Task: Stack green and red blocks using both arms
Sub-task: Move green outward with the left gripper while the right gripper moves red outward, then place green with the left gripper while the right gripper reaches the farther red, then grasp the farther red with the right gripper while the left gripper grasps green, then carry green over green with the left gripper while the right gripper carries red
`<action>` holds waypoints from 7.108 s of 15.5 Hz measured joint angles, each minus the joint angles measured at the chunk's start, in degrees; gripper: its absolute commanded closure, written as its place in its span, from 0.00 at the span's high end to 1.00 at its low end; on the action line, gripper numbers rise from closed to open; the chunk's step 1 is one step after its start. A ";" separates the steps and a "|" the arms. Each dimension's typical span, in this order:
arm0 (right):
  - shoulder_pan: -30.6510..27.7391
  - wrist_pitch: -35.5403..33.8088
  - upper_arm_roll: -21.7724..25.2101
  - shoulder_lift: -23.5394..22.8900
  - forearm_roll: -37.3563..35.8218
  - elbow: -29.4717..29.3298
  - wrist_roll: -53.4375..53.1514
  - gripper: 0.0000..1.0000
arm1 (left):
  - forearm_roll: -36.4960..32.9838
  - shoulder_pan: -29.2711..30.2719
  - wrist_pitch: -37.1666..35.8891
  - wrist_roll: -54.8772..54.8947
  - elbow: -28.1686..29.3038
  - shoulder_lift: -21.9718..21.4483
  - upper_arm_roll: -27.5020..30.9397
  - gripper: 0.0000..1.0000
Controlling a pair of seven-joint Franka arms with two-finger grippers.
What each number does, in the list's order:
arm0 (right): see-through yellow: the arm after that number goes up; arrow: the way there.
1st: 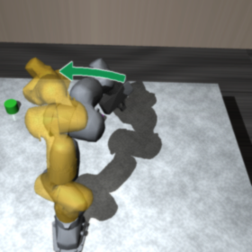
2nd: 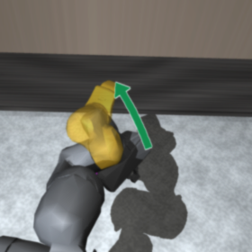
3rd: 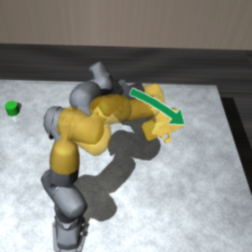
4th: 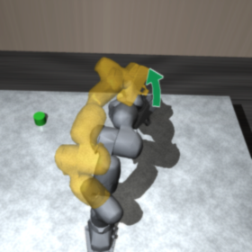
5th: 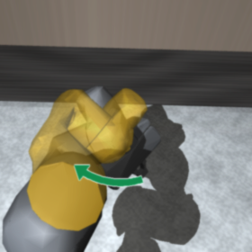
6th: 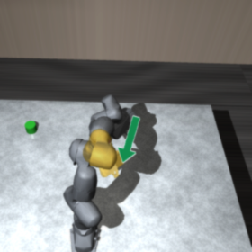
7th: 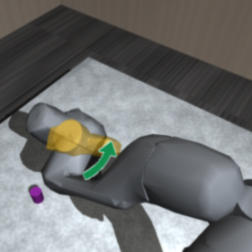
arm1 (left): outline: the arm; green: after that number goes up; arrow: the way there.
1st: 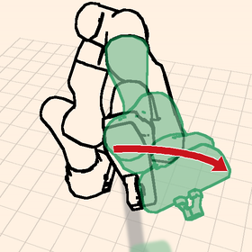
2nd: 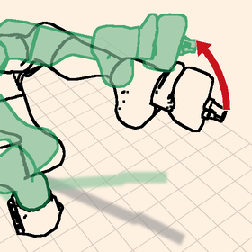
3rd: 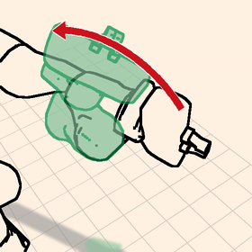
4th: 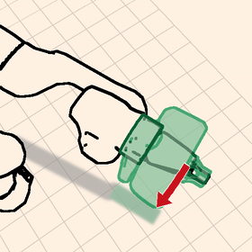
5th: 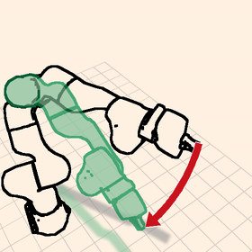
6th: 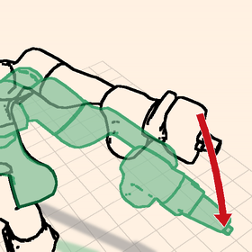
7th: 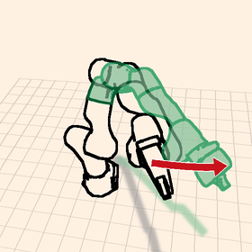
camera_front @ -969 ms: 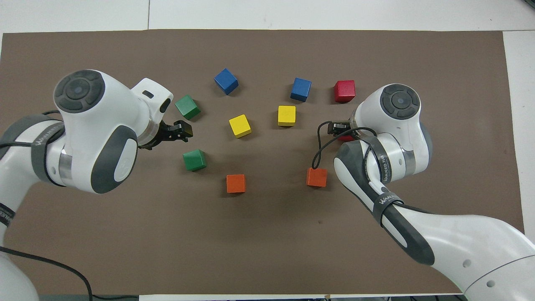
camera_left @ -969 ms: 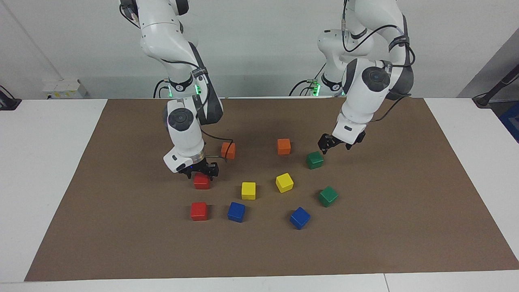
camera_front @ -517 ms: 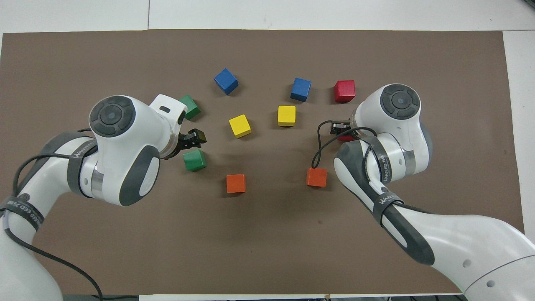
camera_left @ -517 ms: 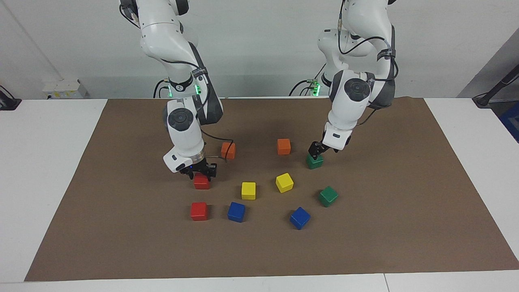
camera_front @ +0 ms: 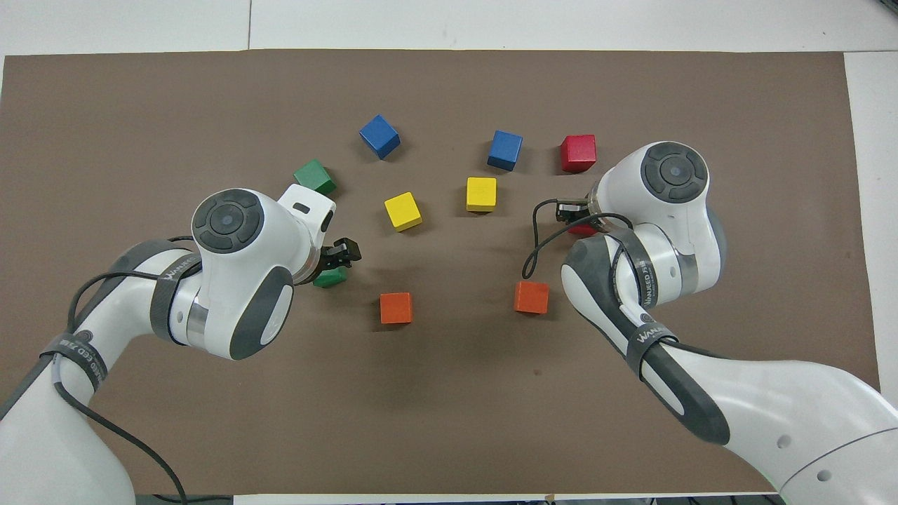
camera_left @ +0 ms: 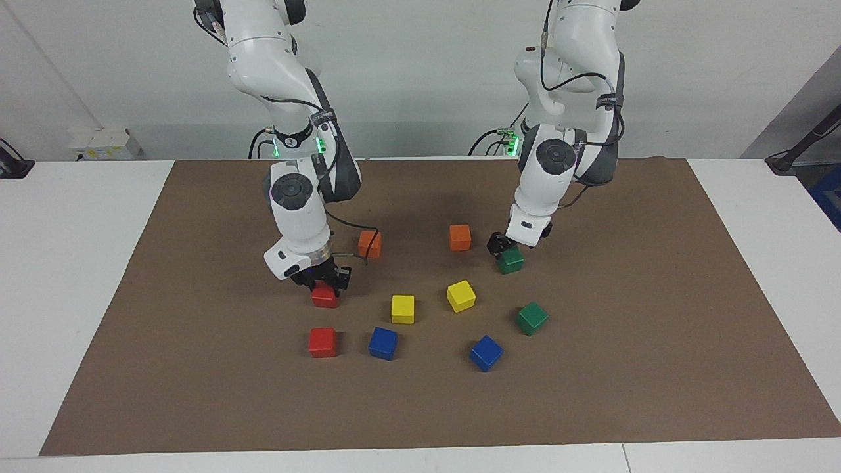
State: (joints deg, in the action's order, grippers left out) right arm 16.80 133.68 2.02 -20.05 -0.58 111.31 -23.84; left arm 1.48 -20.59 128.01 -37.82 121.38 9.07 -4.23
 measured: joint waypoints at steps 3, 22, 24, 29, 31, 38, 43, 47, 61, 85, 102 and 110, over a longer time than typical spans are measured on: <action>-1.00 -3.35 0.10 0.96 -0.05 -0.26 2.38 0.00 | 0.00 -1.28 1.88 -0.10 0.46 1.52 0.00 1.00; -16.61 2.36 0.71 3.40 -0.97 4.25 31.86 0.00 | -0.67 7.26 -7.49 16.43 -6.30 2.33 1.35 0.00; -16.62 3.86 0.71 2.62 -0.97 4.25 31.48 0.00 | -0.72 12.93 -9.12 25.29 -7.90 1.82 1.59 0.00; -16.67 4.39 0.72 2.26 -0.91 4.18 29.62 0.00 | -0.72 22.67 -7.25 38.07 -9.20 2.29 1.88 0.00; -16.68 4.39 0.72 2.26 -0.90 4.18 29.09 0.86 | -0.73 24.19 -6.79 40.92 -10.80 3.74 1.90 0.00; -16.11 -2.57 0.37 2.48 -0.88 0.31 26.84 1.00 | -0.73 26.24 -3.48 43.00 -11.73 9.11 1.74 0.00; -10.66 -14.28 -0.01 2.93 -0.92 -10.14 17.87 1.00 | -0.73 26.21 -2.63 43.00 -11.50 10.07 1.45 0.00; -5.19 -16.64 -0.07 -0.51 -0.96 -15.77 10.16 1.00 | -0.73 26.21 -1.10 43.00 -10.99 10.74 1.44 0.59; -2.80 -19.51 -1.38 -20.06 -1.20 -38.42 9.50 1.00 | -0.87 20.27 -18.09 25.08 -32.28 12.42 1.11 1.00; -3.42 -12.20 -1.35 -23.11 -1.15 -36.81 12.84 0.00 | -3.16 3.45 -1.82 -7.86 -31.55 24.22 3.24 1.00; -11.69 -32.85 -1.19 -7.52 -1.19 -31.86 29.27 0.00 | -3.87 1.18 -2.55 -11.36 -29.44 22.72 4.57 0.00; -17.40 -18.28 -1.20 -0.56 -1.19 -13.31 37.71 0.00 | -5.86 8.35 -19.02 12.47 -33.76 13.71 6.53 0.00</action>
State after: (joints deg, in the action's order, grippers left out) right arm -0.60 115.41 0.82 -20.61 -1.77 98.00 13.87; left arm -4.38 -12.24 108.99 -25.35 87.62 22.78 2.30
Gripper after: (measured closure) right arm 0.449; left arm 0.454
